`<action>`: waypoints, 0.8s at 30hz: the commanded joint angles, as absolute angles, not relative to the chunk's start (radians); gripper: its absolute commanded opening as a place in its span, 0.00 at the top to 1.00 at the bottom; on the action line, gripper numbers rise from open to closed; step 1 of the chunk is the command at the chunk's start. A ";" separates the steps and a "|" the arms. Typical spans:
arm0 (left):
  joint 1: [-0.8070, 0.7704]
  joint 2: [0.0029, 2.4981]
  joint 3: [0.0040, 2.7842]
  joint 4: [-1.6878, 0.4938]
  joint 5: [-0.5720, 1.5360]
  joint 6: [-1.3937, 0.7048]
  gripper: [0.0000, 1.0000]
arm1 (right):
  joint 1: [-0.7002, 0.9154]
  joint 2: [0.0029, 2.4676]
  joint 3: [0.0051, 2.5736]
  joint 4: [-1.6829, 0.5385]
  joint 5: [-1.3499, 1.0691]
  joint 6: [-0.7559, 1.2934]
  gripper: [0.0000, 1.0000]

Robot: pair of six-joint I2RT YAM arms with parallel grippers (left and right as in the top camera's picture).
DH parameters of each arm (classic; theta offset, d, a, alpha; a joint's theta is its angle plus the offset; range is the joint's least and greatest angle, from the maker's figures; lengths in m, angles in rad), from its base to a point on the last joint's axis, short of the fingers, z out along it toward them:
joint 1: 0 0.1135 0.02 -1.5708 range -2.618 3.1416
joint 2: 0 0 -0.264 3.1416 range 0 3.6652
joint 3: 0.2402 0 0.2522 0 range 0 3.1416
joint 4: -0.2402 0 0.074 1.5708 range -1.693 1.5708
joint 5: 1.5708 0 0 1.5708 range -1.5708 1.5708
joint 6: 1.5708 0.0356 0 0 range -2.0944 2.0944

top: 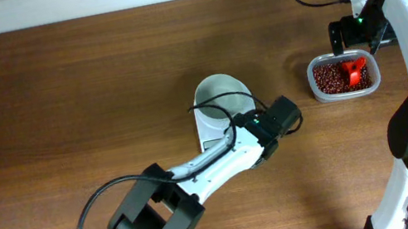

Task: Scoop item into bowl and weigh 50g on scale

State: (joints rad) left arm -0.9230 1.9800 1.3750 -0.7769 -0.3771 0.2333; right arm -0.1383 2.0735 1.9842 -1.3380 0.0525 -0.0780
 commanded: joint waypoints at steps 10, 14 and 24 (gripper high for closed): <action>-0.925 2.040 1.322 -0.687 -0.469 0.309 1.00 | -0.145 2.071 2.008 -1.338 0.057 -0.071 0.01; -0.925 2.040 1.322 -0.732 -0.375 0.309 1.00 | -0.145 2.071 2.008 -1.338 0.057 -0.071 0.01; -0.920 2.040 1.322 -0.722 -0.363 0.309 1.00 | -0.145 2.071 2.008 -1.338 0.057 -0.071 0.01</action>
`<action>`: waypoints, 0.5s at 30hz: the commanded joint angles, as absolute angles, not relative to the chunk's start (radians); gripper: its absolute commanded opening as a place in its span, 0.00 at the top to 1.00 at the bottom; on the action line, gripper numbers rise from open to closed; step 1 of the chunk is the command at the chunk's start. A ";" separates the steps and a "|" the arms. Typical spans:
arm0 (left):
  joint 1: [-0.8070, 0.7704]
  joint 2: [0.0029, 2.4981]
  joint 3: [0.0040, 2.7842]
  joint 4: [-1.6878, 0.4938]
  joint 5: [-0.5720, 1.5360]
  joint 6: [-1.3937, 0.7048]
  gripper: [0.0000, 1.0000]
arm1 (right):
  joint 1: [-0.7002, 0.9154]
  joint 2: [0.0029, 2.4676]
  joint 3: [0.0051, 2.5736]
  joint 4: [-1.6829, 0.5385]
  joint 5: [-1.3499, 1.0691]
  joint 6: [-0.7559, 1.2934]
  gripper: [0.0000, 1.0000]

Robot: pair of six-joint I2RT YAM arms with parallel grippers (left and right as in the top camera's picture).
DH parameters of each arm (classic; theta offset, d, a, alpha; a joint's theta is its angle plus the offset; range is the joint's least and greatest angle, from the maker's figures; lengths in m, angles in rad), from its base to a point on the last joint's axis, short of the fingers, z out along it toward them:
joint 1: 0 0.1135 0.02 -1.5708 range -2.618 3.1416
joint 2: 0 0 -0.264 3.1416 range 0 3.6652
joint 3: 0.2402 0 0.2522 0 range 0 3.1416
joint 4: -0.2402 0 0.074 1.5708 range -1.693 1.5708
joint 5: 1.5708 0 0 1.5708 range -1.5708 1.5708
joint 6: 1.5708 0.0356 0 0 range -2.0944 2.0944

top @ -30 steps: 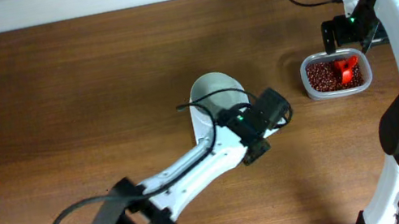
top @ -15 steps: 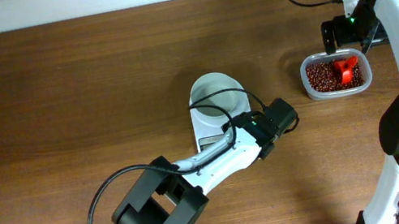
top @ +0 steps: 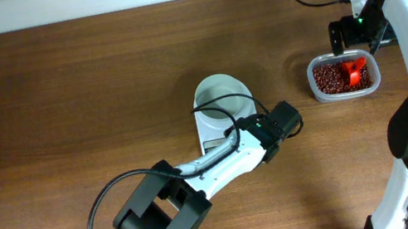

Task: Scoop item into bowl and weigh 50g on scale

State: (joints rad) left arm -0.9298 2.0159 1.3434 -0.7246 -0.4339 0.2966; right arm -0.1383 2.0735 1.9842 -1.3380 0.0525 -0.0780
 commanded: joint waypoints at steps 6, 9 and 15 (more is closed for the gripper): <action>-0.913 2.040 1.322 -0.708 -0.364 0.309 1.00 | -0.145 2.071 2.008 -1.338 0.057 -0.071 0.01; -0.913 2.040 1.322 -0.712 -0.362 0.309 1.00 | -0.145 2.071 2.008 -1.338 0.057 -0.071 0.01; -0.894 2.066 1.322 -0.712 -0.393 0.308 1.00 | -0.145 2.071 2.008 -1.338 0.057 -0.071 0.01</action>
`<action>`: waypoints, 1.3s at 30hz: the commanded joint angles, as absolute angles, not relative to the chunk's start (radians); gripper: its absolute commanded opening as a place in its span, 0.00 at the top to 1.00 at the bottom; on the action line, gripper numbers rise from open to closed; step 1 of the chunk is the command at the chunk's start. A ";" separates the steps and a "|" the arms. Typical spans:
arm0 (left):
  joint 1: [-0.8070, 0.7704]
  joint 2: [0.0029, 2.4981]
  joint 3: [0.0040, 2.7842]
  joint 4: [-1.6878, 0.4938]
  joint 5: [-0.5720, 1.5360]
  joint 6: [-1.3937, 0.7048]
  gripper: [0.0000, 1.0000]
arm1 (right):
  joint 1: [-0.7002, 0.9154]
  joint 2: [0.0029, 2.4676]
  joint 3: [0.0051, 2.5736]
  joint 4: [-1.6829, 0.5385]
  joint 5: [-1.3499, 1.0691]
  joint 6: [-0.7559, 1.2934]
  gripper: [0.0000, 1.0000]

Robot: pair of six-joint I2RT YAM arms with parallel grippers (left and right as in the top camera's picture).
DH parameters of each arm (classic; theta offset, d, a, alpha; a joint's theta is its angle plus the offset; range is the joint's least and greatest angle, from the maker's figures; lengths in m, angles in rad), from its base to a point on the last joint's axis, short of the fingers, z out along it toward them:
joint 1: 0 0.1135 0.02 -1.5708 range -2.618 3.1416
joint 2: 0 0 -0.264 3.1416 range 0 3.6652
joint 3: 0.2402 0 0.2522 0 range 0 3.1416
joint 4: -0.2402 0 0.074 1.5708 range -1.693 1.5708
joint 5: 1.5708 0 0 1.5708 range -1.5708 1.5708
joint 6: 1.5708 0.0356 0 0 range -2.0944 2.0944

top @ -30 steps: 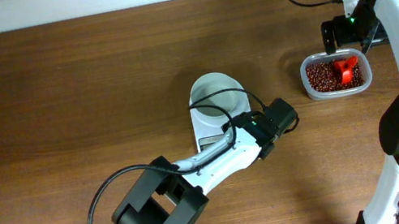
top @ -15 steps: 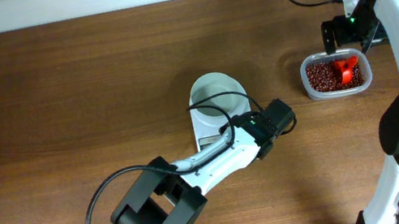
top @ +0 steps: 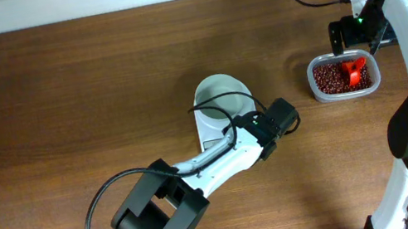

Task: Scoop item into bowl and weigh 50g on scale

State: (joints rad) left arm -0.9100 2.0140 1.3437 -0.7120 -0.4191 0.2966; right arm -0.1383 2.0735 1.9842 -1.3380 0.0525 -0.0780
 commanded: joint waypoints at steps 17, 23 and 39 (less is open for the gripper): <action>-0.894 2.066 1.322 -0.752 -0.302 0.339 1.00 | -0.145 2.071 2.008 -1.338 0.057 -0.071 0.01; -0.903 2.066 1.322 -0.765 -0.301 0.339 1.00 | -0.145 2.071 2.008 -1.339 0.057 -0.071 0.01; -0.934 2.066 1.323 -0.839 -0.179 0.425 1.00 | -0.145 2.071 2.008 -1.338 0.057 -0.071 0.01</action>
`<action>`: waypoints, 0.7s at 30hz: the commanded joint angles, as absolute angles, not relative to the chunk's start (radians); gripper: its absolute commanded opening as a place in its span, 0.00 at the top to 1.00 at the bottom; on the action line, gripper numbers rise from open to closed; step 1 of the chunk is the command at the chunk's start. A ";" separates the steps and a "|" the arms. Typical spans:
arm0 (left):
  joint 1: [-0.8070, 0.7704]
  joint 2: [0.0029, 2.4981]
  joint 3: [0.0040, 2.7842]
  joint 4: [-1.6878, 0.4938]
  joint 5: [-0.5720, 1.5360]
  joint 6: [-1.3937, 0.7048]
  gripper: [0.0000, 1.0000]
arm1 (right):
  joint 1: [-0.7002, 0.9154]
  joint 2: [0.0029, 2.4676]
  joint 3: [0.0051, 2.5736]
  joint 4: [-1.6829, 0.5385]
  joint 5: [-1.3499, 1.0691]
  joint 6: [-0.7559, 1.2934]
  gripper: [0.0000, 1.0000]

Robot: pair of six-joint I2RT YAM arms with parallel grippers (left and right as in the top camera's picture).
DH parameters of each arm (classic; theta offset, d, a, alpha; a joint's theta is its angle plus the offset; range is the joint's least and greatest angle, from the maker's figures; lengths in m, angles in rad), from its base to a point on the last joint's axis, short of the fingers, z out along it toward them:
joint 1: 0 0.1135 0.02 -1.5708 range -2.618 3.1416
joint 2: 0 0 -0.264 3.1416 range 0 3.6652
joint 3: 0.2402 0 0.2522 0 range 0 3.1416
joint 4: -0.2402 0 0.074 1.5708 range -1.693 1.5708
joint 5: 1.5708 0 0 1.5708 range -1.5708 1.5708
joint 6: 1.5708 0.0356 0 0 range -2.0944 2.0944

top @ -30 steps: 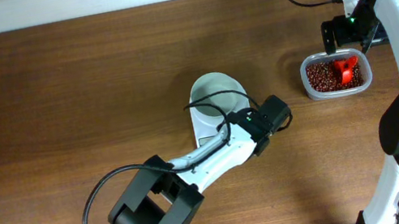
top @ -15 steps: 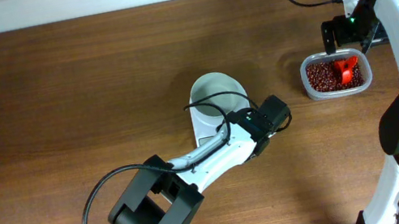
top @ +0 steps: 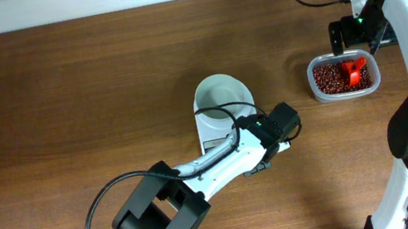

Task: Scoop item into bowl and weigh 50g on scale

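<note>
A white scale [top: 209, 134] stands mid-table with a pale bowl [top: 221, 93] on its platform; the bowl looks empty. At the right, a clear container [top: 323, 92] holds red beans with a red scoop [top: 356, 70] lying in them. My left gripper [top: 277, 125] hovers just right of the scale's front, its fingers hidden under the wrist. My right gripper [top: 347, 33] hangs over the container's far edge, apart from the scoop; its jaws cannot be made out.
The left arm's white link [top: 216, 161] and its black cable [top: 220, 111] lie across the scale's front and display. Bare brown tabletop [top: 58, 98] stretches left and behind. The right arm runs along the right edge.
My left wrist has shifted slightly toward the front of the table, beside the scale. The right arm, container and scoop are unchanged.
At every earlier moment the left wrist sat beside the scale's right front corner, shifting only a little nearer or farther each time. The right gripper stayed over the bean container's far edge, and the scoop stayed lying in the beans.
</note>
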State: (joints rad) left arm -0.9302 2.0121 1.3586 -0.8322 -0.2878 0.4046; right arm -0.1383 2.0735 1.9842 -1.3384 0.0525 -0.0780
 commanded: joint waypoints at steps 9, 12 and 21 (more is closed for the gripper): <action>-0.902 1.670 1.404 -0.884 0.087 0.258 1.00 | -0.145 2.071 2.008 -1.338 0.057 -0.071 0.01; -0.763 1.494 1.436 -0.907 0.311 0.229 1.00 | -0.145 2.071 2.008 -1.338 0.057 -0.071 0.01; -0.111 1.490 1.460 -0.586 0.232 -0.041 1.00 | -0.145 2.071 2.008 -1.338 0.057 -0.071 0.01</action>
State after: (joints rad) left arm -0.2077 1.4784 1.4487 -0.6373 0.3244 0.0925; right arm -0.1390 2.0735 1.9862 -1.3369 0.0525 -0.0784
